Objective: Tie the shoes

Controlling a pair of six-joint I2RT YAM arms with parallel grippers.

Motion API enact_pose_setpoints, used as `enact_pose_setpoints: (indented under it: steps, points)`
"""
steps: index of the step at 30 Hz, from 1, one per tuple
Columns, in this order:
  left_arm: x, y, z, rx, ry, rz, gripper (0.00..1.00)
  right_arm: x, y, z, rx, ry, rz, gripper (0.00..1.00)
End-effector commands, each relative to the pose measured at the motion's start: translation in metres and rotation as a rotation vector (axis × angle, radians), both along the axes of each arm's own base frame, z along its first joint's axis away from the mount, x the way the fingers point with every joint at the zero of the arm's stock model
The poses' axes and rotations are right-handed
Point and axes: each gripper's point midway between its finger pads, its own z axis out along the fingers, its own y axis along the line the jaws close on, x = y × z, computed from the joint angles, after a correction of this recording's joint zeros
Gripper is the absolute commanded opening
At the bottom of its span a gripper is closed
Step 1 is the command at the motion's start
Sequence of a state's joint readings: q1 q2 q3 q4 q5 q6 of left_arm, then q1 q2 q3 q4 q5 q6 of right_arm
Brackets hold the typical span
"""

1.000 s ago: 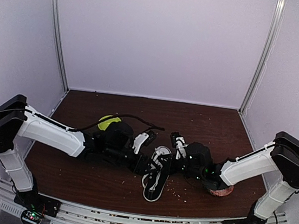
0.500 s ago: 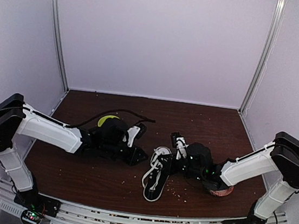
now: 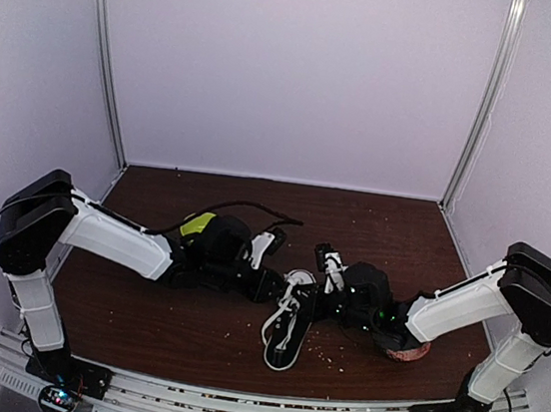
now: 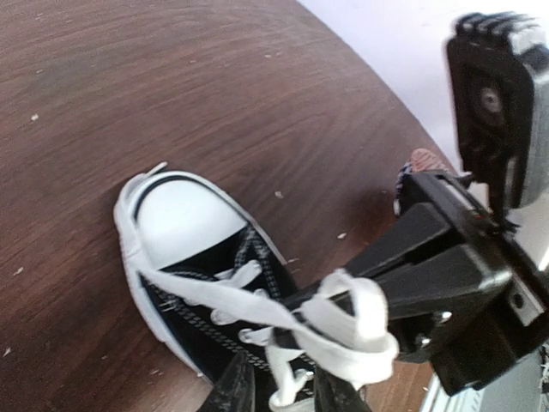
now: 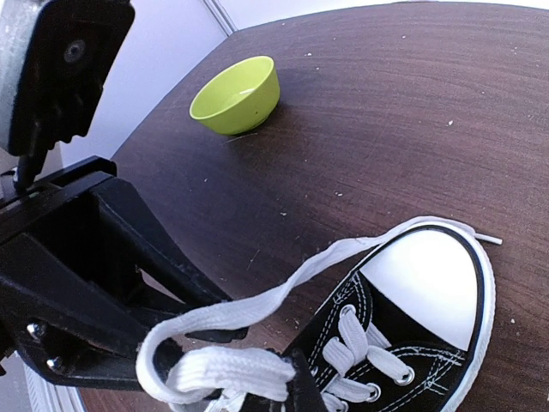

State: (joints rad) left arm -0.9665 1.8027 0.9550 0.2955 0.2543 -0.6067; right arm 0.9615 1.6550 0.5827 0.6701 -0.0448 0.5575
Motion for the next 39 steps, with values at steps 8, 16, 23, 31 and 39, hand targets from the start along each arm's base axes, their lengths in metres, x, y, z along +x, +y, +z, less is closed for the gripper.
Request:
enact_pose_setpoints:
  steps: [8,16,23,31,39]
  points:
    - [-0.007,-0.016,-0.009,-0.04,0.019,-0.096,0.27,0.005,0.0,0.022,0.051,-0.039,-0.013,0.0]
    - [-0.005,-0.021,-0.013,-0.036,0.022,-0.109,0.27,0.004,0.0,0.022,0.051,-0.035,-0.006,0.0]
    - [0.003,-0.02,-0.023,0.034,0.02,-0.08,0.24,0.004,0.0,0.022,0.051,-0.037,-0.005,0.0]
    - [0.013,-0.01,-0.013,0.048,-0.029,-0.008,0.03,0.003,-0.001,0.02,0.049,-0.035,-0.004,0.0]
    - [0.029,0.011,-0.016,0.132,-0.076,0.113,0.01,0.0,-0.003,0.016,0.044,-0.031,0.001,0.0]
